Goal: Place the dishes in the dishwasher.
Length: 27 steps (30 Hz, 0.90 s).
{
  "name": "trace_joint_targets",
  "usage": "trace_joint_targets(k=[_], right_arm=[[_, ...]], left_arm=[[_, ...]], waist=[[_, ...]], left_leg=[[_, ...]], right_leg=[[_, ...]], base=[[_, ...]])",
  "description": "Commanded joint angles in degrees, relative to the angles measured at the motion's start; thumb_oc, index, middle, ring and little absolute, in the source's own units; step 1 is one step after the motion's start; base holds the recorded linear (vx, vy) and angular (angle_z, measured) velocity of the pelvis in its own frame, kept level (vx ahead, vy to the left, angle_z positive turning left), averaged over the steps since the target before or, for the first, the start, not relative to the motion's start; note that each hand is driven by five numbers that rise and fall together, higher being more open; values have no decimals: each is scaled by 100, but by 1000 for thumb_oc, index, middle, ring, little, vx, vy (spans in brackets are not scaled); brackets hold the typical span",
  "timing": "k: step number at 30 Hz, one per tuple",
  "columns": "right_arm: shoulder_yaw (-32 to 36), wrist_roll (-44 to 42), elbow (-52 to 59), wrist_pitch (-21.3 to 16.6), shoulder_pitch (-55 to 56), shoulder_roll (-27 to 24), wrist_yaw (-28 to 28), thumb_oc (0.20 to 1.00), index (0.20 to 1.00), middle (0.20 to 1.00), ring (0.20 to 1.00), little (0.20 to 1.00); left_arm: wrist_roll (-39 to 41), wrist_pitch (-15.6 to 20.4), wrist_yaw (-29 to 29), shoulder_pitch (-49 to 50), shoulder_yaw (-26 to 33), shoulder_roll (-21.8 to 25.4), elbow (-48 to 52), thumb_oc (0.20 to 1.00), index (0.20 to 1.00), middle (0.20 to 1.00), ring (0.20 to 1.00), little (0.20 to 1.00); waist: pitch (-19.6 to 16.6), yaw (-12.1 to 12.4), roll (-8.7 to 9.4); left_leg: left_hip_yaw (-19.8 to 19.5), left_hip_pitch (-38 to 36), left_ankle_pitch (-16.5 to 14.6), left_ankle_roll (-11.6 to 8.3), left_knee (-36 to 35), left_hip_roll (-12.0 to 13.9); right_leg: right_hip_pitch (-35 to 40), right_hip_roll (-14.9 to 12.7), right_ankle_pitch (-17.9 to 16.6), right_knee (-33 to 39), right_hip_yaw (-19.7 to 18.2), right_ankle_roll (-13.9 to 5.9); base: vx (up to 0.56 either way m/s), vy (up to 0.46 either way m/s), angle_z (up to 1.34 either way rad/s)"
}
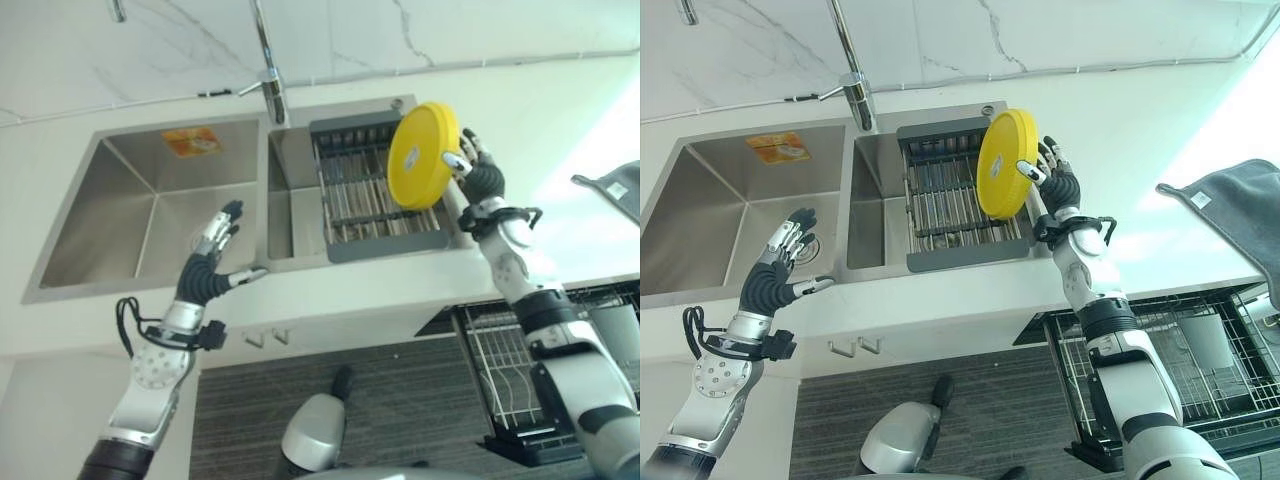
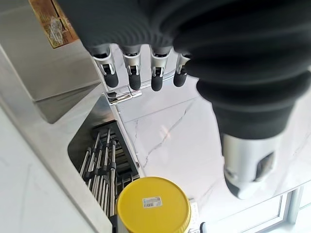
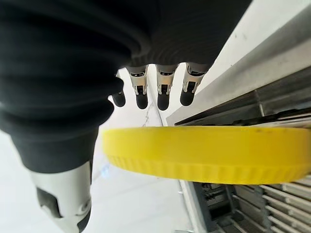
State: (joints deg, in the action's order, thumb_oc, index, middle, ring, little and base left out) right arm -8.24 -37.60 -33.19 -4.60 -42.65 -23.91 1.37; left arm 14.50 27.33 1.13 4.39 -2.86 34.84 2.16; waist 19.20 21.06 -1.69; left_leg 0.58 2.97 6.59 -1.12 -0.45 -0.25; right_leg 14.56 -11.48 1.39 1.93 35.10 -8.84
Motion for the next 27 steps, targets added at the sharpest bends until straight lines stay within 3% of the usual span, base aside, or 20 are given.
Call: trace_joint_targets(k=[1, 13, 27], right_arm=[[-131, 238, 155, -248, -32, -207, -94, 1000, 1000, 1000, 1000, 1000], [-257, 797, -77, 15, -251, -371, -186, 1000, 1000, 1000, 1000, 1000], [-384, 879, -653, 122, -764, -523, -198, 1000, 1000, 1000, 1000, 1000]], left_arm=[[-222, 244, 138, 25, -197, 42, 278, 1000, 1000, 1000, 1000, 1000], [-431, 231, 198, -30, -241, 121, 352, 1000, 1000, 1000, 1000, 1000], [-357, 149, 141, -98, -346, 210, 375, 1000, 1000, 1000, 1000, 1000]], waist=[[-438, 147, -50], [-402, 224, 20], [-355, 352, 7]], left_leg=[[245, -185, -189, -209, -385, 298], [175, -160, -185, -218, -345, 300], [91, -149, -176, -224, -312, 272]], right_leg=[[-365, -207, 293, -734, -28, 70], [-355, -208, 325, -806, 5, 91], [-321, -231, 329, -875, 110, 105]], base=[[0, 0, 0], [6, 1, 0], [2, 3, 0]])
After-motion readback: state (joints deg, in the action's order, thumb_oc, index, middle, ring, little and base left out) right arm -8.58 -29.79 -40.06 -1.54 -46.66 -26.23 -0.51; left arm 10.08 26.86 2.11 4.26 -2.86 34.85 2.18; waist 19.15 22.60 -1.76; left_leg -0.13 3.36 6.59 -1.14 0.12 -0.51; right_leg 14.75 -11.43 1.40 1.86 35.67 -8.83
